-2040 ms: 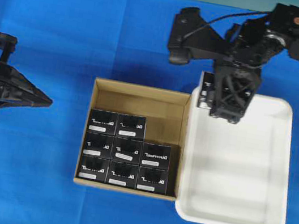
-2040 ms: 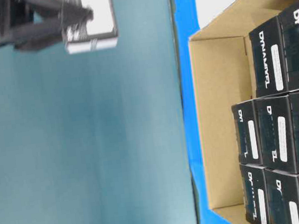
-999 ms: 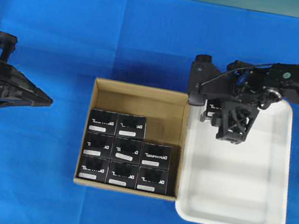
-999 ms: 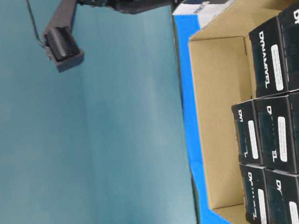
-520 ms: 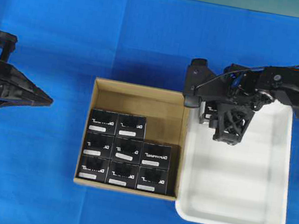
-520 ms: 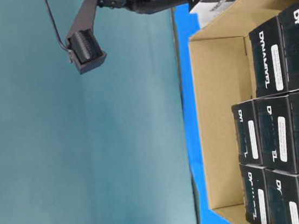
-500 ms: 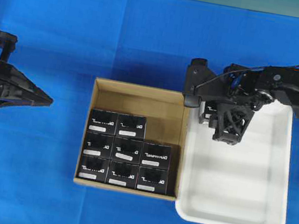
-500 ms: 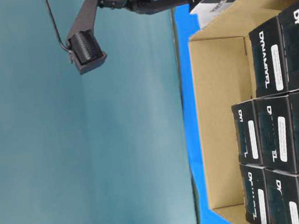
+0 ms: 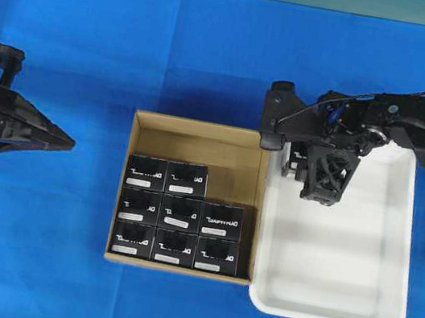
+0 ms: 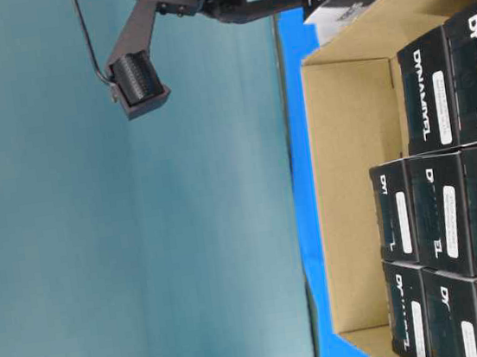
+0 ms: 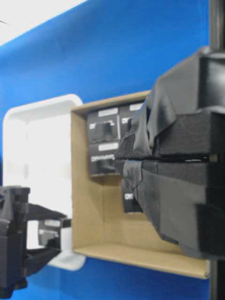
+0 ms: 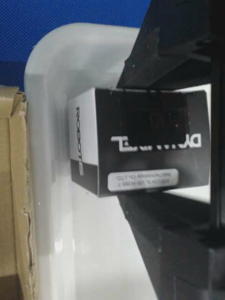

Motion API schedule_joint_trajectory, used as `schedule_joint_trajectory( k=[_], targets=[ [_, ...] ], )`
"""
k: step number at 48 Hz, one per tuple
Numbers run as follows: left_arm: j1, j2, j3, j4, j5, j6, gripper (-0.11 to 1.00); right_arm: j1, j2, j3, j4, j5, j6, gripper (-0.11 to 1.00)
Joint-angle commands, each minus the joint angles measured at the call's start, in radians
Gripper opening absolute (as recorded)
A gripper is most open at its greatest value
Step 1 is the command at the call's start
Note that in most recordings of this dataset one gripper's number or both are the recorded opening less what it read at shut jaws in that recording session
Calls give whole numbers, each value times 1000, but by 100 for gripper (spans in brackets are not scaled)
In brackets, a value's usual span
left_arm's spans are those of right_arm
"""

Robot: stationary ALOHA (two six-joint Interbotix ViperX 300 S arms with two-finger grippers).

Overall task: Pick the box from inside the cardboard box.
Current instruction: 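Lower the held black box into the white tray, then open the right gripper and raise it away from the box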

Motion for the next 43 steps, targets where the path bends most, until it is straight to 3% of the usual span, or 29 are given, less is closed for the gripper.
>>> schedule_joint_trajectory(
  k=[1, 7, 33, 43],
  targets=[
    [-2, 5, -31, 2, -9, 0, -7, 0, 3, -11, 8, -6, 3, 81],
    [-2, 5, -31, 2, -9, -2, -7, 0, 3, -11, 8, -11, 15, 97],
    [0, 5, -31, 2, 5, -2, -7, -5, -2, -11, 8, -15, 29, 96],
    [0, 5, -29, 3, 8, -12, -7, -14, -75, -21, 8, -5, 49, 96]
  ],
)
